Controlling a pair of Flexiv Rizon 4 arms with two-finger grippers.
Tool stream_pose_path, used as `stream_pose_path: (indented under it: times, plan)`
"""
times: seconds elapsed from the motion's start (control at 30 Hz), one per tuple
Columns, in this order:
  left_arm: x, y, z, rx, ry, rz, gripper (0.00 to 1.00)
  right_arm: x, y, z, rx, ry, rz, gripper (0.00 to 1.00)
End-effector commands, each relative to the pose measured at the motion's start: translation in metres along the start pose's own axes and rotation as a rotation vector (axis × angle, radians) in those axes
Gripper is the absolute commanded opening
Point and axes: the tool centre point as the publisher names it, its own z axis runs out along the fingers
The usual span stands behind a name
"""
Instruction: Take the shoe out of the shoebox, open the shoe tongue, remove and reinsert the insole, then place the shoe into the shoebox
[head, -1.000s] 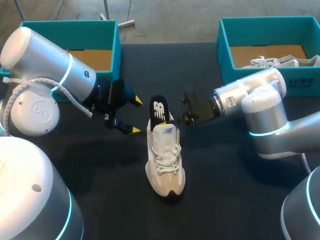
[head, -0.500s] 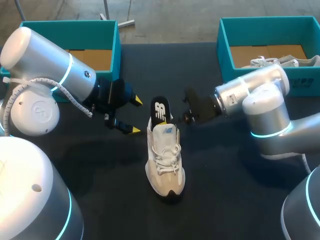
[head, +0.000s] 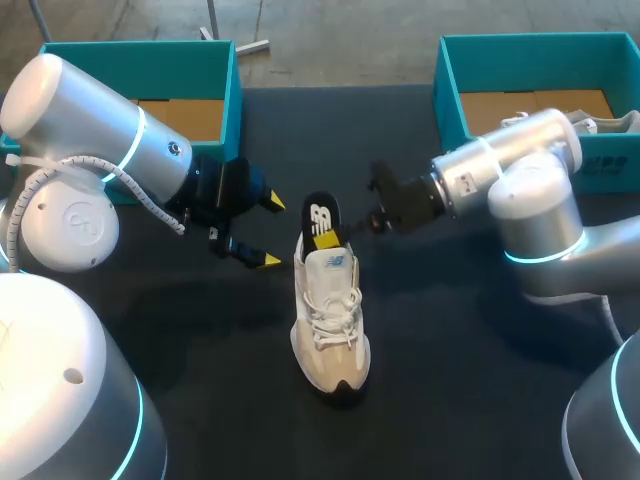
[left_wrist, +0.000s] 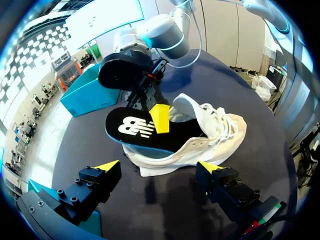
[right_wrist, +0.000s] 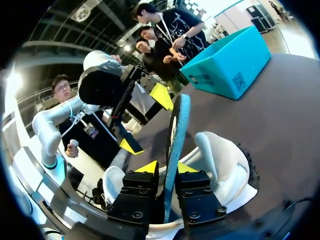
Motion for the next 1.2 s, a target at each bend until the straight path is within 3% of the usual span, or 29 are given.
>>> stream_pose_path:
  times: [0.03,0.67,1.03,1.1,1.17,1.2]
  plan:
    - [0.000,0.000,0.000,-0.004,0.000,0.000,1.00,-0.008,0.006,0.005,0.022,0.019,0.004,0.00]
    - [0.000,0.000,0.000,-0.004,0.000,0.000,1.00,0.004,-0.023,0.014,0.050,0.078,0.111,0.00]
    - [0.000,0.000,0.000,-0.004,0.000,0.000,1.00,0.007,-0.026,0.016,0.070,0.080,0.133,0.00]
    - [0.000,0.000,0.000,-0.004,0.000,0.000,1.00,0.008,-0.023,0.014,0.075,0.071,0.124,0.05]
    - [0.000,0.000,0.000,-0.004,0.000,0.000,1.00,0.009,-0.020,0.012,0.082,0.054,0.112,0.19]
    - [0.000,0.000,0.000,-0.004,0.000,0.000,1.00,0.010,-0.019,0.011,0.080,0.048,0.106,0.21]
